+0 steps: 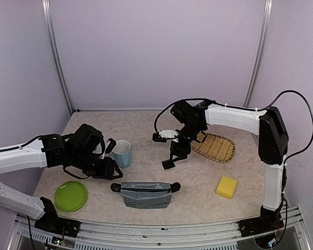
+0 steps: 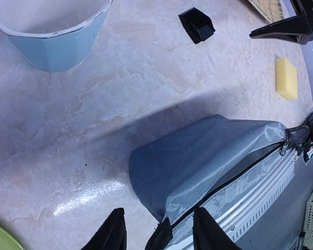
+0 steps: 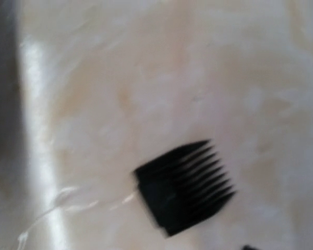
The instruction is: Sort the hair-cutting tools
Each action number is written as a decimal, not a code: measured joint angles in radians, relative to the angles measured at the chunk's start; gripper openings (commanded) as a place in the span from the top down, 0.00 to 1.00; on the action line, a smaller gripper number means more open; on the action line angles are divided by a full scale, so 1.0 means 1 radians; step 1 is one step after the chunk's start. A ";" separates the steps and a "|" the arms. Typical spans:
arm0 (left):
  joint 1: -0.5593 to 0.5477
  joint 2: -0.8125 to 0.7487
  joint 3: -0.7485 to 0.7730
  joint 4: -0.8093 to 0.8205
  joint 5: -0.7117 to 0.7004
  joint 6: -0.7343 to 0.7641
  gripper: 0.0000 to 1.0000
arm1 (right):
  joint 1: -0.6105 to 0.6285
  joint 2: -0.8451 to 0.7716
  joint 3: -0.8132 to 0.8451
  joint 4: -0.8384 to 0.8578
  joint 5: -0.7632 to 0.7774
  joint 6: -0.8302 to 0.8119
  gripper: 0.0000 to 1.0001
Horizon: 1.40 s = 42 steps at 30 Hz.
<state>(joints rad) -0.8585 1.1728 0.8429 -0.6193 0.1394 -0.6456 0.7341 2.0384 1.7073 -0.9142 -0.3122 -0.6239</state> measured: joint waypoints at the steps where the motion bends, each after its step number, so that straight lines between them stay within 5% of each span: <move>1: 0.000 0.000 0.002 -0.002 -0.004 0.000 0.57 | -0.001 0.006 0.000 0.020 0.008 0.037 0.08; 3: 0.000 0.003 0.015 -0.006 -0.014 0.002 0.57 | -0.002 0.022 0.000 0.055 0.031 0.110 0.00; 16: 0.000 0.036 0.050 -0.008 -0.042 0.004 0.57 | 0.023 0.200 0.121 0.173 0.181 0.349 0.00; 30: 0.000 0.037 0.050 -0.002 -0.042 0.008 0.57 | 0.039 0.153 -0.060 0.232 0.229 0.378 0.00; 38: 0.000 0.039 0.050 0.013 -0.042 0.008 0.57 | -0.002 0.122 -0.106 0.231 0.220 0.383 0.23; 42: 0.000 0.039 0.050 0.024 -0.040 0.008 0.57 | -0.006 0.126 -0.090 0.212 0.186 0.376 0.24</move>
<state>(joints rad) -0.8585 1.2114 0.8925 -0.5949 0.0994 -0.6380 0.7280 2.1647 1.6173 -0.7025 -0.1265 -0.2481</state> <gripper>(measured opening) 0.434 0.766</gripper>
